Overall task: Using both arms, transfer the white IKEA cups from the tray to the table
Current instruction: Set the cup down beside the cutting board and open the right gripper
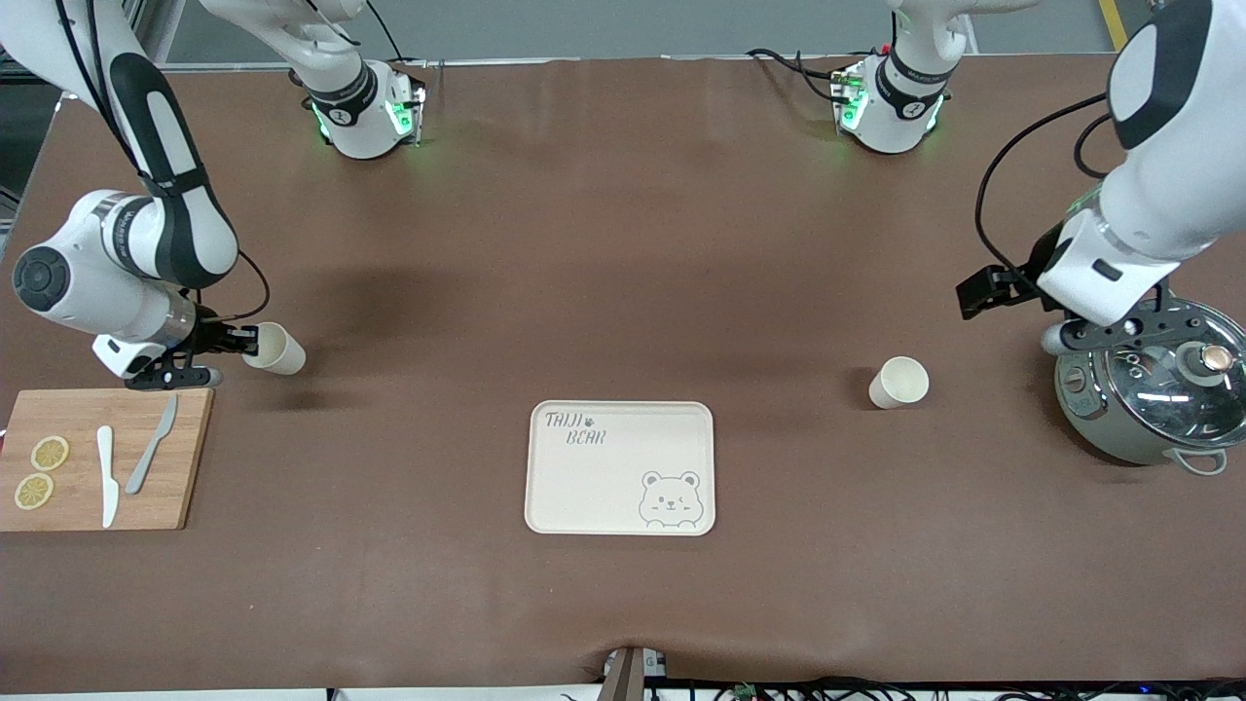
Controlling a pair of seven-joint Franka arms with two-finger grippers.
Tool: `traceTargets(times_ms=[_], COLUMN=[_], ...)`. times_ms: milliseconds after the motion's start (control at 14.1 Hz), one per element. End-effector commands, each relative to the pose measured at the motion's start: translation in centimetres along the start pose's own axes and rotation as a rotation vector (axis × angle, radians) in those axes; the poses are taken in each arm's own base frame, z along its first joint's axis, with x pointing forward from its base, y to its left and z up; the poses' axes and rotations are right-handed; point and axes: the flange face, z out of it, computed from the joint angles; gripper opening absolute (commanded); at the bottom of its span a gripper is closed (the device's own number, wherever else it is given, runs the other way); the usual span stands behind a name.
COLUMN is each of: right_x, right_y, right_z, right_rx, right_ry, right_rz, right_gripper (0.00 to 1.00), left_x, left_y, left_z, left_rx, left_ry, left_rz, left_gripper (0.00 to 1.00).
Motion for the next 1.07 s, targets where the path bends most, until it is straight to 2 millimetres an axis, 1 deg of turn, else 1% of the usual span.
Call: traceTargets(times_ms=[0,71,142,355,426,497,640,711,782,924,995], right_x=[-0.9,-1.1,-1.1,-1.1,-1.1,-1.0,-1.1,-1.1,-1.0,-0.9,-0.8], right_y=[0.8,1.4,1.5,1.6,1.5,1.5,1.5,1.5,1.3,1.4,1.4], right_z=[0.2,0.5,0.8,1.9,2.0,2.0,2.0,2.1,2.0,1.6,1.4], right_rx=[-0.005,-0.003,-0.003,-0.004,-0.004,-0.004,-0.003,-0.001,0.000,0.002,0.006], right_ry=[0.001,-0.003,-0.006,-0.016,-0.017,-0.016,-0.020,-0.026,-0.028,-0.030,-0.037], right_rz=[-0.014,-0.007,-0.012,-0.011,-0.013,-0.011,-0.010,-0.010,-0.011,-0.010,-0.008], right_gripper=[0.00,0.00,0.00,0.00,0.06,0.27,0.46,0.73,0.80,0.80,0.83], left_x=[-0.6,-0.7,-0.8,-0.9,-1.0,-1.1,-1.3,-1.7,-1.9,-2.3,-2.5], left_y=[-0.6,-0.7,-0.8,-1.1,-0.9,-0.9,-0.9,-1.0,-1.0,-1.4,-1.8], left_z=[-2.6,-3.3,-3.9,-4.6,-4.7,-4.8,-5.1,-5.5,-5.6,-6.3,-6.7], left_rx=[0.005,0.006,0.005,0.004,0.005,0.005,0.005,0.008,0.010,0.011,0.011], left_ry=[0.023,0.019,0.023,0.030,0.031,0.034,0.037,0.034,0.028,0.039,0.045], left_rz=[0.026,0.025,0.023,0.018,0.023,0.021,0.022,0.025,0.025,0.020,0.021], left_gripper=[1.00,1.00,1.00,1.00,1.00,1.00,1.00,1.00,1.00,1.00,1.00])
